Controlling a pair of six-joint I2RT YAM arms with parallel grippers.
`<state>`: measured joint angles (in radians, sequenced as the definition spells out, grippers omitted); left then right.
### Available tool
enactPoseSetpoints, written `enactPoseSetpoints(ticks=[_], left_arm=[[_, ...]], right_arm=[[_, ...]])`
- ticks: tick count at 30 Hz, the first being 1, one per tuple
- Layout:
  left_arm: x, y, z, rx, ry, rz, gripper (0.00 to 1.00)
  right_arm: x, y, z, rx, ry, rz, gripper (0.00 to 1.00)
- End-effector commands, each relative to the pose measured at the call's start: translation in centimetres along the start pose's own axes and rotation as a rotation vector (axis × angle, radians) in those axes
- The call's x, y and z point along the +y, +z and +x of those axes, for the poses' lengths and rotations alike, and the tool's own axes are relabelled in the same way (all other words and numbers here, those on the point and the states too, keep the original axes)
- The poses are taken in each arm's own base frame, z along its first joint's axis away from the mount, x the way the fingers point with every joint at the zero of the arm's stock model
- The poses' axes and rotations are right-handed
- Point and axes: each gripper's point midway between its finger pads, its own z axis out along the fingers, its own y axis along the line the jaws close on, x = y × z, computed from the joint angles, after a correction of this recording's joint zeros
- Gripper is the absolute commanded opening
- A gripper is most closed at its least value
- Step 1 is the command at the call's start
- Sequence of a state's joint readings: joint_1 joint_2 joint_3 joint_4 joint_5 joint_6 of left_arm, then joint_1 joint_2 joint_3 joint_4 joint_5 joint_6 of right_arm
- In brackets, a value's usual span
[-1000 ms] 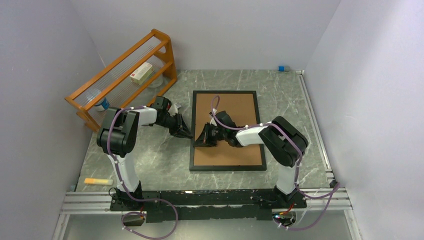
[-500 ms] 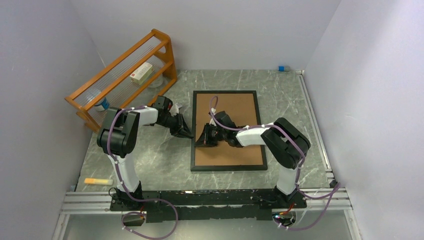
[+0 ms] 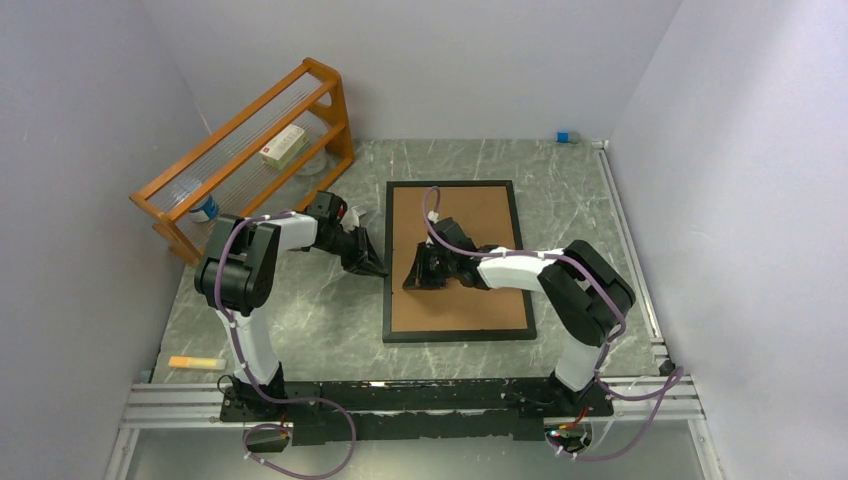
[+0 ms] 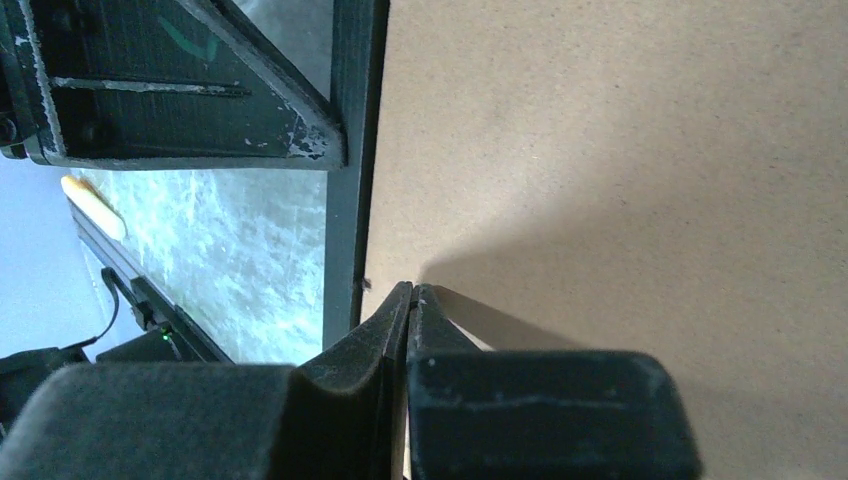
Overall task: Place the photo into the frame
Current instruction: Install the photo frame at the center of the board.
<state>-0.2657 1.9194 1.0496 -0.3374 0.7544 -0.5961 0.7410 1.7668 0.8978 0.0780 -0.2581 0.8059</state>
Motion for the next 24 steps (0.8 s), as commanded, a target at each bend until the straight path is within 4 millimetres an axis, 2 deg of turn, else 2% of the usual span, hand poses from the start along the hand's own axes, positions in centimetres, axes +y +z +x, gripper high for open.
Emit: enactPoseSetpoints(ticks=[1,6,9,11,13,19,24], left_arm=[[8.2,1.7,3.2,0.054,-0.051,-0.317,0.16],[7.1,1.8,2.9,0.051,-0.034,-0.267,0.27],[7.1,1.9,3.0,0.055,-0.032,-0.262,0.33],[7.2,1.9,3.1,0.062,-0.037,-0.267,0.34],[7.5,2.0,3.3,0.068,-0.042,-0.276,0.32],[8.0,2.0,3.5,0.076,-0.052,-0.295,0.22],[8.1,2.1,3.6,0.079,-0.054,-0.297,0.2]], right_arm=[[-1.4,-1.0,0.7,0.038,-0.015,0.047,0.05],[4.0,-1.9,-0.3,0.028,-0.019,-0.183,0.07],[6.1,-2.1,-0.1,0.054,-0.024,-0.288,0.07],[7.0,-2.1,0.1,0.074,-0.021,-0.331,0.03],[7.0,-1.8,0.3,0.09,-0.01,-0.339,0.0],[5.5,-0.2,0.7,0.118,0.029,-0.268,0.0],[4.0,0.7,1.2,0.135,0.058,-0.209,0.0]])
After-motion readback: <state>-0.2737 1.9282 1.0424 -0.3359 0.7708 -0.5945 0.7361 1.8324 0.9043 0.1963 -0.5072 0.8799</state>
